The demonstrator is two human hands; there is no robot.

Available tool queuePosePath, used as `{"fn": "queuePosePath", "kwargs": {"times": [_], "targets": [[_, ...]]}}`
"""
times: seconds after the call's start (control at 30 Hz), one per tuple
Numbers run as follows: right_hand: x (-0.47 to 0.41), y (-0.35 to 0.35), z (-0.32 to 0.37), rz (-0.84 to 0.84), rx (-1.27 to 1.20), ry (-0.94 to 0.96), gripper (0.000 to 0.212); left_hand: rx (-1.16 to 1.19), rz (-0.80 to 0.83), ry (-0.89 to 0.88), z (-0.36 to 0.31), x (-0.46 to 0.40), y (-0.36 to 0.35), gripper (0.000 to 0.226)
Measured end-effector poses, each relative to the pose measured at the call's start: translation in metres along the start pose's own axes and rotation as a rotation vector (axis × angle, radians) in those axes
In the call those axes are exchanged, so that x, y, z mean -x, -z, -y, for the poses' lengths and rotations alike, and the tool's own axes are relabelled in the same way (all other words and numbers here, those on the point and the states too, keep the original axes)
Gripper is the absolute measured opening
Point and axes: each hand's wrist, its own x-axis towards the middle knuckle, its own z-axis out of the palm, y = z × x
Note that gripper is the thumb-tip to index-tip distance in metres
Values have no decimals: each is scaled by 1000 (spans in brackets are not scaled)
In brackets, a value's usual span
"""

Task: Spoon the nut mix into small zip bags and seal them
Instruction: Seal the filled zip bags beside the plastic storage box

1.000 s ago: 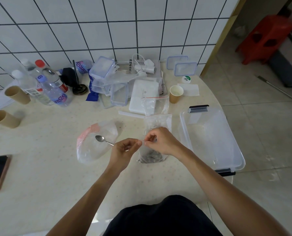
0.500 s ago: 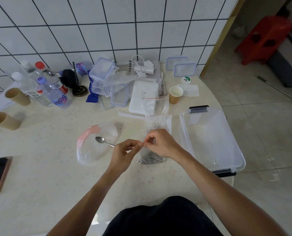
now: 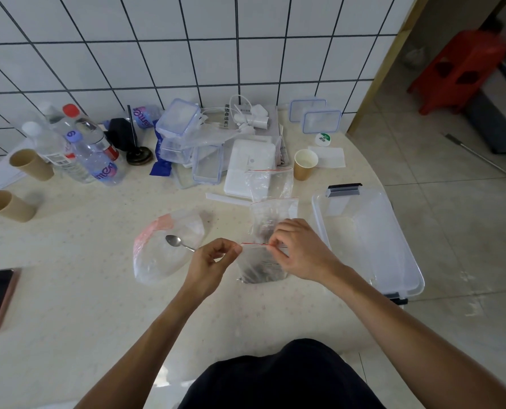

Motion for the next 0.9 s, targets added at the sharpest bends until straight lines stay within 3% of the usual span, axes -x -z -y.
{"fn": "queuePosePath", "kwargs": {"times": [0.23, 0.43, 0.6, 0.7, 0.8, 0.9], "targets": [[17, 19, -31, 64, -21, -68, 17, 8, 7, 51, 0, -2, 10, 17], [33, 30, -42, 72, -228, -182, 22, 41, 63, 64, -2, 2, 7, 16], [42, 31, -48, 225, -315, -299, 18, -39, 113, 81, 2, 6, 1, 17], [42, 31, -51, 277, -317, -335, 28, -58, 140, 74, 2, 4, 2, 15], [37, 38, -52, 247, -331, -362, 43, -55, 144, 82, 1, 0, 7, 19], [20, 42, -51, 141, -368, -376, 43, -22, 119, 89, -1, -11, 13, 38]]}}
